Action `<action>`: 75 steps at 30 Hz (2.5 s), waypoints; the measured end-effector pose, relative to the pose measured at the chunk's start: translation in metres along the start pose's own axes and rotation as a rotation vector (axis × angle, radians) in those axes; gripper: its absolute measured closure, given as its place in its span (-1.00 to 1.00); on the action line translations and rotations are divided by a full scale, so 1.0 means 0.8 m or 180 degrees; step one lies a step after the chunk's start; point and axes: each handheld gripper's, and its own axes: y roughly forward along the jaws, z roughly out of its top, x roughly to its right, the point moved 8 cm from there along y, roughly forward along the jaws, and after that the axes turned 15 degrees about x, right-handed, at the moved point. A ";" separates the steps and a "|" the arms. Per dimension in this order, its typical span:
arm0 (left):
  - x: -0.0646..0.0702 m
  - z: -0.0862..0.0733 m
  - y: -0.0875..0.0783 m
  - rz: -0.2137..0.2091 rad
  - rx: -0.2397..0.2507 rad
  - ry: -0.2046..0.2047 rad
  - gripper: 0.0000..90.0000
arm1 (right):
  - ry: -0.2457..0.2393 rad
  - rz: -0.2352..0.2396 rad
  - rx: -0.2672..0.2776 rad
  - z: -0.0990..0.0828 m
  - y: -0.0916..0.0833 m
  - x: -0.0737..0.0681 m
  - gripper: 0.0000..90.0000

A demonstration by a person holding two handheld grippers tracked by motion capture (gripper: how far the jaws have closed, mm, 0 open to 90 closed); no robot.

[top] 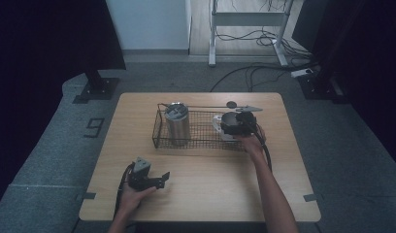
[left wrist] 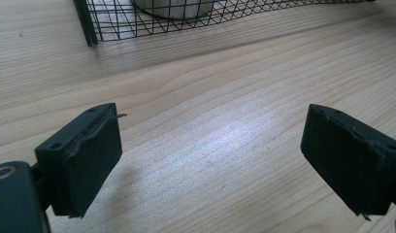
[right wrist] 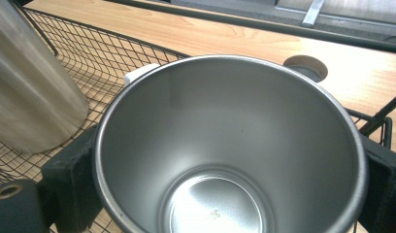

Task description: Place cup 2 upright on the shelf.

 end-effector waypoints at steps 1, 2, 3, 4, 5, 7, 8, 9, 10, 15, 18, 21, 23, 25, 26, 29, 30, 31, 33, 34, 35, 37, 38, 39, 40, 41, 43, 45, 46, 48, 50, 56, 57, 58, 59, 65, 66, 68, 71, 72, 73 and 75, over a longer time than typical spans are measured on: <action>0.000 0.000 0.000 0.0000 0.0001 0.0000 -0.83 | -0.0005 0.0008 0.0003 0.000 -0.001 0.000 -0.86; 0.000 0.000 0.000 0.0001 -0.0002 0.0002 -0.83 | -0.0004 0.0011 0.0009 0.001 -0.001 -0.001 -0.86; 0.000 0.000 0.000 0.0000 -0.0003 0.0002 -0.83 | -0.0020 0.0015 0.0004 0.001 -0.001 -0.002 -0.86; 0.000 0.000 0.000 -0.0003 -0.0004 0.0004 -0.83 | -0.0030 0.0010 0.0004 0.001 0.000 -0.002 -0.86; 0.001 0.000 0.000 -0.0002 0.0000 0.0005 -0.83 | -0.0044 0.0004 -0.0005 0.000 0.000 -0.002 -0.86; 0.001 0.000 0.000 -0.0004 -0.0001 0.0006 -0.83 | -0.0038 0.0010 -0.0017 -0.001 0.001 -0.003 -0.86; 0.001 0.000 0.000 -0.0003 -0.0002 0.0007 -0.83 | -0.0041 0.0011 -0.0025 -0.002 0.001 -0.003 -0.86; 0.000 0.000 0.000 -0.0003 -0.0002 0.0005 -0.83 | -0.0046 0.0012 -0.0021 -0.002 0.001 -0.003 -0.86; 0.000 0.000 0.000 -0.0003 -0.0002 0.0006 -0.83 | -0.0054 0.0010 -0.0031 -0.002 0.001 -0.004 -0.86; 0.001 -0.001 0.001 -0.0006 -0.0006 0.0009 -0.83 | -0.0087 0.0011 -0.0079 -0.005 0.002 -0.005 -0.86; 0.001 -0.001 0.001 -0.0007 -0.0005 0.0008 -0.83 | -0.0107 0.0006 -0.0123 -0.007 0.003 -0.005 -0.86; 0.001 -0.001 0.001 -0.0005 -0.0012 0.0014 -0.83 | -0.0136 -0.0003 -0.0154 -0.009 0.004 -0.006 -0.86; 0.001 -0.001 0.001 -0.0007 -0.0014 0.0016 -0.83 | -0.0134 -0.0006 -0.0172 -0.009 0.004 -0.006 -0.86; 0.001 -0.001 0.001 -0.0008 -0.0012 0.0014 -0.83 | -0.0164 -0.0011 -0.0190 -0.010 0.004 -0.006 -0.86; 0.001 -0.001 0.001 -0.0008 -0.0014 0.0015 -0.83 | -0.0173 -0.0016 -0.0198 -0.011 0.004 -0.006 -0.86; 0.002 -0.001 0.001 -0.0009 -0.0015 0.0015 -0.83 | -0.0191 -0.0020 -0.0228 -0.012 0.005 -0.006 -0.86; 0.001 -0.001 0.001 -0.0009 -0.0017 0.0017 -0.83 | -0.0190 -0.0019 -0.0231 -0.012 0.005 -0.006 -0.86; 0.001 -0.001 0.001 -0.0008 -0.0022 0.0019 -0.83 | -0.0182 -0.0021 -0.0234 -0.012 0.005 -0.006 -0.86; 0.001 -0.001 0.001 -0.0007 -0.0020 0.0018 -0.83 | -0.0166 -0.0022 -0.0239 -0.012 0.005 -0.006 -0.86; 0.001 -0.001 0.001 -0.0008 -0.0019 0.0019 -0.83 | -0.0167 -0.0020 -0.0244 -0.013 0.005 -0.006 -0.86; 0.001 -0.001 0.001 -0.0009 -0.0020 0.0018 -0.83 | -0.0176 -0.0017 -0.0249 -0.013 0.005 -0.006 -0.86; 0.001 -0.001 0.001 -0.0009 -0.0019 0.0017 -0.83 | -0.0201 -0.0012 -0.0282 -0.013 0.003 -0.006 -0.87; 0.001 -0.001 0.001 -0.0012 -0.0019 0.0016 -0.83 | -0.0198 -0.0015 -0.0293 -0.014 0.003 -0.006 -0.87; 0.001 -0.002 0.001 -0.0012 -0.0025 0.0018 -0.83 | -0.0192 -0.0022 -0.0309 -0.014 0.002 -0.007 -0.87; 0.001 -0.002 0.001 -0.0011 -0.0028 0.0019 -0.83 | -0.0202 -0.0027 -0.0326 -0.014 0.001 -0.007 -0.87; 0.002 -0.002 0.001 -0.0012 -0.0031 0.0019 -0.83 | -0.0225 -0.0037 -0.0351 -0.015 0.000 -0.008 -0.87; 0.002 -0.002 0.001 -0.0014 -0.0033 0.0021 -0.83 | -0.0282 -0.0096 -0.0397 -0.016 -0.003 -0.007 -0.88; 0.002 -0.002 0.001 -0.0016 -0.0033 0.0023 -0.83 | -0.0331 -0.0160 -0.0429 -0.017 -0.006 -0.005 -0.88; 0.003 -0.002 0.001 -0.0017 -0.0033 0.0025 -0.83 | -0.0317 -0.0162 -0.0431 -0.017 -0.007 -0.005 -0.88; 0.003 -0.002 0.001 -0.0021 -0.0045 0.0034 -0.83 | -0.0316 -0.0126 -0.0446 -0.017 -0.009 -0.004 -0.89; 0.003 -0.002 0.002 -0.0022 -0.0044 0.0031 -0.83 | -0.0318 -0.0106 -0.0439 -0.017 -0.011 -0.004 -0.91; 0.003 -0.002 0.002 -0.0020 -0.0041 0.0026 -0.83 | -0.0122 0.0006 -0.0096 0.005 -0.022 -0.004 -0.98; 0.003 -0.002 0.002 -0.0020 -0.0040 0.0026 -0.83 | -0.0095 0.0014 -0.0051 0.008 -0.024 -0.004 -0.98; 0.003 -0.002 0.002 -0.0020 -0.0038 0.0025 -0.83 | -0.0074 0.0034 0.0000 0.012 -0.027 -0.005 -0.98; 0.003 -0.002 0.002 -0.0017 -0.0036 0.0024 -0.83 | -0.0052 0.0053 0.0059 0.016 -0.030 -0.005 -0.98; 0.004 -0.002 0.001 -0.0016 -0.0037 0.0033 -0.83 | -0.0018 0.0070 0.0182 0.027 -0.044 -0.007 -0.98; 0.004 -0.002 0.001 -0.0014 -0.0035 0.0031 -0.83 | -0.0021 0.0080 0.0194 0.028 -0.046 -0.007 -0.98; 0.003 -0.001 0.001 -0.0011 -0.0031 0.0026 -0.83 | -0.0031 0.0092 0.0208 0.030 -0.048 -0.009 -0.98; 0.002 -0.002 0.001 -0.0005 -0.0033 0.0026 -0.83 | -0.0053 0.0095 0.0222 0.031 -0.051 -0.011 -0.98; 0.002 -0.002 0.001 -0.0006 -0.0035 0.0027 -0.83 | -0.0055 0.0094 0.0228 0.032 -0.052 -0.011 -0.98; 0.002 -0.002 0.001 -0.0007 -0.0035 0.0029 -0.83 | -0.0054 0.0103 0.0236 0.032 -0.054 -0.012 -0.97; 0.002 -0.002 0.001 -0.0009 -0.0036 0.0028 -0.83 | -0.0040 0.0139 0.0297 0.034 -0.058 -0.014 -0.93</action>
